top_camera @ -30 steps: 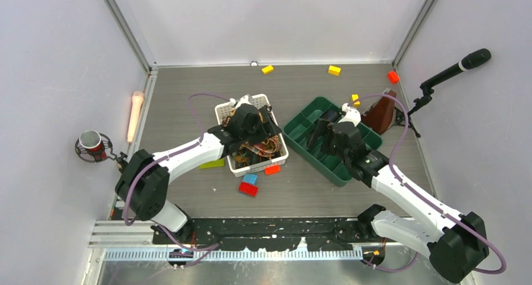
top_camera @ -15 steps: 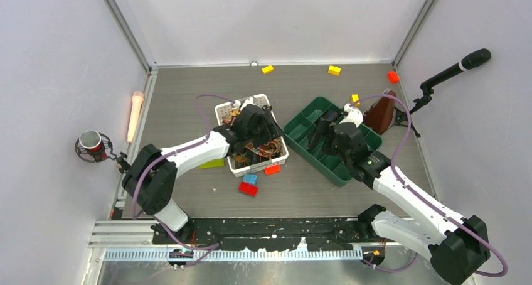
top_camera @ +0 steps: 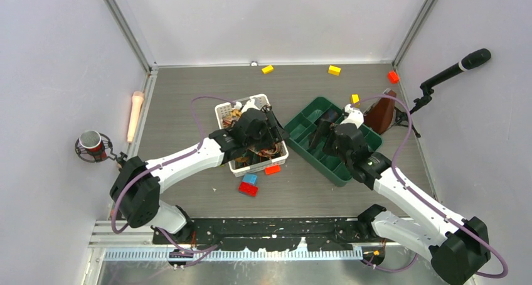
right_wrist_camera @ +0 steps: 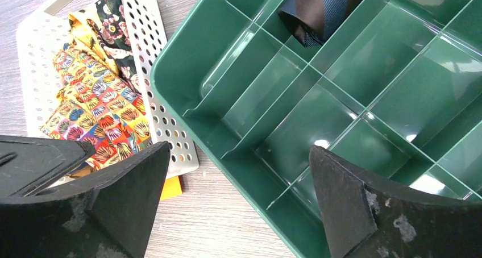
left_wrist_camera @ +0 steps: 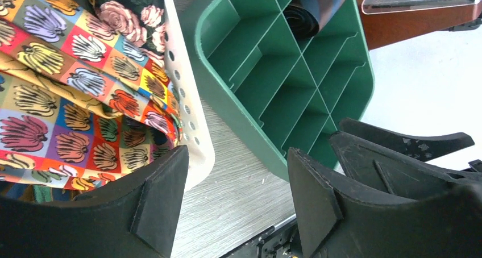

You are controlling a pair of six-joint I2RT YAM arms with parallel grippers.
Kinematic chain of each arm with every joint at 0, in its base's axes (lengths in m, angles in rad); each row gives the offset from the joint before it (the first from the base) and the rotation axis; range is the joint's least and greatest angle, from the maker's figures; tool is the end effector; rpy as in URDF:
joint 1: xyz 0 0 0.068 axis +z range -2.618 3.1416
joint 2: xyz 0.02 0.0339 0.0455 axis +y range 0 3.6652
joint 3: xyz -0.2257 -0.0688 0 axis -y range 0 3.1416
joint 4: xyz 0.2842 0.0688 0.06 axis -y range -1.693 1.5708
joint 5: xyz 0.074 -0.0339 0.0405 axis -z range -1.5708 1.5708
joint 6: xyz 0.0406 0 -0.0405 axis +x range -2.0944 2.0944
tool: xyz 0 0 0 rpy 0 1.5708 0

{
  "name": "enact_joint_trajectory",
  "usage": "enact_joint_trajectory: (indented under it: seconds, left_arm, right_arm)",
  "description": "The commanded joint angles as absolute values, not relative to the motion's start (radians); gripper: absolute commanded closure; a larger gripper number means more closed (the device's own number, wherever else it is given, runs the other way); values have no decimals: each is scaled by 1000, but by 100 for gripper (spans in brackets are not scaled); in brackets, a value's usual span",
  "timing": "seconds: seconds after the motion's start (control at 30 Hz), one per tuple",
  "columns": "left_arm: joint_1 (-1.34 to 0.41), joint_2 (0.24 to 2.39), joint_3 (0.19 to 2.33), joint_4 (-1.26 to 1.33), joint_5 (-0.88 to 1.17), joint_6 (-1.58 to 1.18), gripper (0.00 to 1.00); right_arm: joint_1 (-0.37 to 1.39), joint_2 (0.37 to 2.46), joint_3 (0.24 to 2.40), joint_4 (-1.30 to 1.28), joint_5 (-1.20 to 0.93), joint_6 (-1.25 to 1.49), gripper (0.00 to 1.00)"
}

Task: Roll the ties
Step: Pick up the tie from the bin.

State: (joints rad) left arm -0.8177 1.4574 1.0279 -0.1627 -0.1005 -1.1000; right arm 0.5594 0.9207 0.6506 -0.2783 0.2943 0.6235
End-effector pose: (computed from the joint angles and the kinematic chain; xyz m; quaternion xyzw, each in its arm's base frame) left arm 0.2579 -0.2692 0.2101 -0.1474 0.8695 -0.3588 0.3059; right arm 0.2348 0.1331 0.2163 0.0993 0.8600 0.1637 0.4730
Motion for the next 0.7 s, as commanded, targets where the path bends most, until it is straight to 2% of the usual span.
enact_joint_trajectory:
  seconds: [0.0,0.37,0.53,0.67]
  left_arm:
    - [-820,1461,1015,-178,-124,-1126,33]
    - [-824,1452,982,-188,-146,-1145,32]
    - [-824,1507,974,-114,-134,-1154,31]
    - [-824,1589,1001,-63,-133,-1149,34]
  right_arm:
    - [557,903,648,-262,311,618,0]
    - [557,909,638,-262,302,627,1]
    - [557,906,636,-264,299,628,1]
    - [557,900,640,-272,310,622,1]
